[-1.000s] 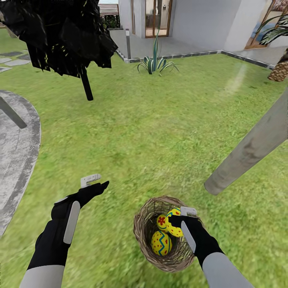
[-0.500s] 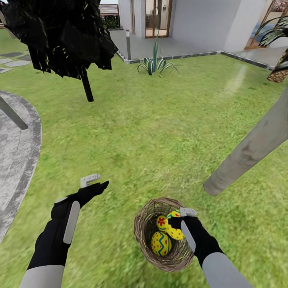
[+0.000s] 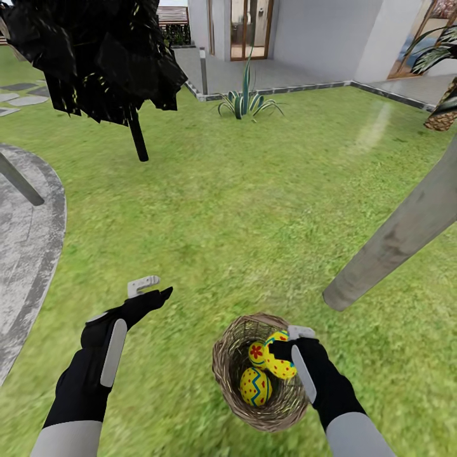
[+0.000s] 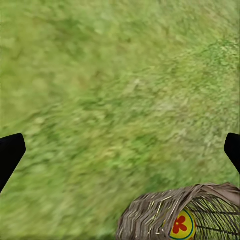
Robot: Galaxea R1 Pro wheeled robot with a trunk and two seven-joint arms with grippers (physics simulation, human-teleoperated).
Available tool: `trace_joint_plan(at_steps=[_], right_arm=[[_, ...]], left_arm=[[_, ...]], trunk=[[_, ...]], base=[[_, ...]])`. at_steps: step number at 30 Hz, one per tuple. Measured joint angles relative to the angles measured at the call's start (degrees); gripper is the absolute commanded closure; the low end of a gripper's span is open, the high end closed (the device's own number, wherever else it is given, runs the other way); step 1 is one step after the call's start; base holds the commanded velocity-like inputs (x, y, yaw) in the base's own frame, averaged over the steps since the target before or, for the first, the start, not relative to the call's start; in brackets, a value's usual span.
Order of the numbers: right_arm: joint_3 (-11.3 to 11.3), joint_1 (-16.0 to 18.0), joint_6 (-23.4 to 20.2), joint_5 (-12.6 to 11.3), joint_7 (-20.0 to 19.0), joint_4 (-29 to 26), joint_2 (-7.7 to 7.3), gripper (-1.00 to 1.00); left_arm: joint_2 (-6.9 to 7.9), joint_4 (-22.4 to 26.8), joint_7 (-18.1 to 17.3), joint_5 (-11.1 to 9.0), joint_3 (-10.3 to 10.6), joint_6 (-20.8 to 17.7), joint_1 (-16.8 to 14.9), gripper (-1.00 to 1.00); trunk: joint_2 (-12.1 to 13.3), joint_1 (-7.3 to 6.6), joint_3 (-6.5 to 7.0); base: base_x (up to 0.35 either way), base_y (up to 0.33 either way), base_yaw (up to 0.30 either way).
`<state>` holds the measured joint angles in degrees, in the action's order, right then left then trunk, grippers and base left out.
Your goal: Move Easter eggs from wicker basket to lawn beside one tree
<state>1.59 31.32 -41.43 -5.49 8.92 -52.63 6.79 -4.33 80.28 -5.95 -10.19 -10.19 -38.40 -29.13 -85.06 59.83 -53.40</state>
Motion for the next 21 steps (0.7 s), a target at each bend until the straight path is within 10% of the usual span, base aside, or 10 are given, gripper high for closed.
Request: trace_joint_plan(at_steps=[16, 21], right_arm=[[-3.3, -0.9, -0.6, 0.0, -1.1, -1.1, -0.13, 1.0], [-4.3, -6.3, -3.0, 0.0, -1.0, -12.9, -0.11, 1.0]], left_arm=[[0.0, -0.1, 0.0, -0.1, 0.0, 0.0, 0.0, -1.0], [0.0, -0.1, 0.0, -0.1, 0.0, 0.0, 0.0, -1.0]], trunk=[[0.0, 0.0, 0.0], [0.0, 0.0, 0.0]], base=[[0.0, 0.0, 0.0], [0.0, 0.0, 0.0]])
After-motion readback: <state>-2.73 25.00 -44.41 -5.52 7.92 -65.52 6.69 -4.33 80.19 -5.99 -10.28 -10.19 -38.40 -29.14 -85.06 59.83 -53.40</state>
